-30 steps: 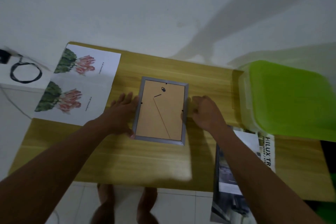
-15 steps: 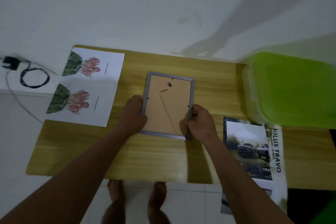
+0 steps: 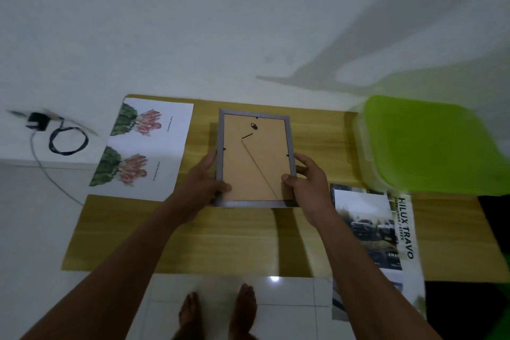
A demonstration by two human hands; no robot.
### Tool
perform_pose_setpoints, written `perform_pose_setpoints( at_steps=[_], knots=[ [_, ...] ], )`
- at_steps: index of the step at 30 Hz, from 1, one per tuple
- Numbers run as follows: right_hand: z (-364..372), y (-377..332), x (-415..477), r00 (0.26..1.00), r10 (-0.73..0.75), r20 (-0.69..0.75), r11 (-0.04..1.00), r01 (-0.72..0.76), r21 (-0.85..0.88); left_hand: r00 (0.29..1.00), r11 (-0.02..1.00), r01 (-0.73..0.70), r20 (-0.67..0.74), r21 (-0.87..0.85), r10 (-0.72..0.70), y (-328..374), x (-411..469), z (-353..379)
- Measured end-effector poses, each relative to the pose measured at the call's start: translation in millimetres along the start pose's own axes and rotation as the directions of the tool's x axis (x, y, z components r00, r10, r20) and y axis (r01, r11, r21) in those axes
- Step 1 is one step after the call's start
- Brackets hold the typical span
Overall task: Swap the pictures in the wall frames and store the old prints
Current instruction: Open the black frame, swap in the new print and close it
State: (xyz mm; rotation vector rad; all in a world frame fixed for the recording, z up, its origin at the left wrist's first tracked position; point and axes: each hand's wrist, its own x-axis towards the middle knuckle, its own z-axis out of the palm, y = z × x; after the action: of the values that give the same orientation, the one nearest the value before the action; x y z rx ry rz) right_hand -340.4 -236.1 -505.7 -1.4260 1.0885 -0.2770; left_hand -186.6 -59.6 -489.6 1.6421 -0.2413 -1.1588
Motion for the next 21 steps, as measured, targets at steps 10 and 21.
perform_pose_setpoints(
  at_steps=[10, 21],
  knots=[
    [30, -98, -58, 0.982, -0.189, -0.02, 0.982, 0.189, 0.021, 0.876, 0.684, -0.436, 0.101, 0.584, 0.472, 73, -70, 24],
    [25, -127, -114, 0.94, -0.261, -0.221, 0.96, 0.277, 0.046, 0.654, 0.175, -0.548, 0.289, 0.818, 0.699, 71, -127, 57]
  ],
)
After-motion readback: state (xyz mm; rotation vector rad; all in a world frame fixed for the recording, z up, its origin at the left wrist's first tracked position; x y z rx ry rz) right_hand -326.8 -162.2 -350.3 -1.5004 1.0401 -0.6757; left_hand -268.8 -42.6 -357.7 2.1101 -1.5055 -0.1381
